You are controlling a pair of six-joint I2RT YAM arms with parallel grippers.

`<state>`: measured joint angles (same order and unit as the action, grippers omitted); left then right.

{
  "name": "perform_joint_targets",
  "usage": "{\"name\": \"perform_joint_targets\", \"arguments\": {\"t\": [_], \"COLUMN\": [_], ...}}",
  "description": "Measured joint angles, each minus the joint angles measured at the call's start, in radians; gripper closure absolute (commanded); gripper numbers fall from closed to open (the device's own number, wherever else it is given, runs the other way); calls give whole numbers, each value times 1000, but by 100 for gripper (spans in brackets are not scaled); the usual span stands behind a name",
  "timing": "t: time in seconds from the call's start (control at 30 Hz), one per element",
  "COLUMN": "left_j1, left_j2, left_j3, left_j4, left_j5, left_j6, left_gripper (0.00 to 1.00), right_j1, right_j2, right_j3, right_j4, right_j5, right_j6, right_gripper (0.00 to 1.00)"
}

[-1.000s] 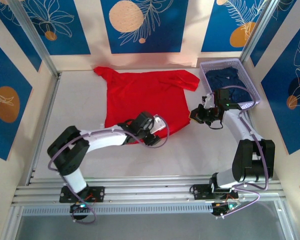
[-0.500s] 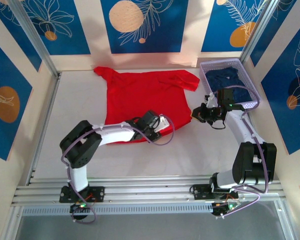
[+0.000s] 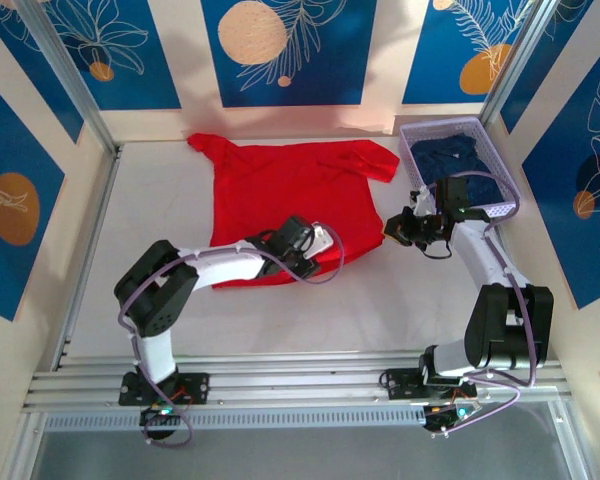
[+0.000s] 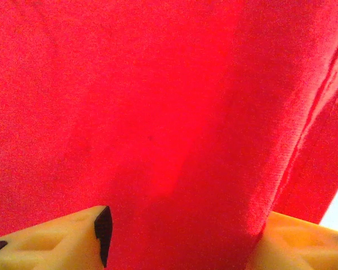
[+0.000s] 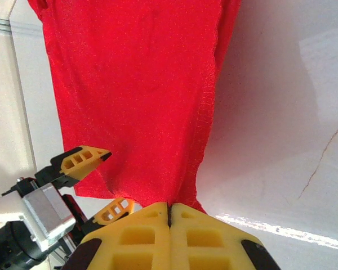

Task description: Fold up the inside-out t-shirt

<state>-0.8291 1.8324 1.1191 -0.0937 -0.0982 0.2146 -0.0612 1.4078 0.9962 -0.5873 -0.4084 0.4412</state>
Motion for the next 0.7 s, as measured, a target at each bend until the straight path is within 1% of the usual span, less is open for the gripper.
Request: {"name": "perform_joint_targets", "arguments": {"t": [0.07, 0.17, 0.33, 0.4, 0.47, 0.5, 0.53, 0.6, 0.67, 0.7], "left_j1": [3, 10, 25, 30, 35, 35, 36, 37, 42, 47], "left_j2": [-5, -5, -5, -5, -5, -8, -11, -37, -77, -100], "left_j3": [0, 0, -1, -1, -1, -1, -1, -1, 2, 7], "left_j4": [0, -2, -6, -15, -27, -32, -38, -61, -83, -97], "left_j5": [0, 0, 0, 1, 13, 23, 33, 70, 106, 123], "left_j6": [-2, -3, 0, -5, -13, -21, -26, -56, -101, -123], "left_gripper": [51, 62, 87, 93, 98, 100, 100, 100, 100, 100], "right_j1": [0, 0, 0, 0, 0, 3, 8, 30, 72, 97], "right_j2": [0, 0, 0, 0, 0, 0, 0, 0, -14, -39], "right_j3": [0, 0, 0, 0, 0, 0, 0, 0, -2, -18], "right_j4": [0, 0, 0, 0, 0, 0, 0, 3, 13, 44], "right_j5": [1, 1, 2, 11, 25, 40, 58, 119, 237, 289], "right_j6": [0, -4, -4, -4, -4, -3, -2, 4, 2, -6], "right_gripper": [98, 98, 98, 98, 95, 91, 83, 61, 46, 41]}}
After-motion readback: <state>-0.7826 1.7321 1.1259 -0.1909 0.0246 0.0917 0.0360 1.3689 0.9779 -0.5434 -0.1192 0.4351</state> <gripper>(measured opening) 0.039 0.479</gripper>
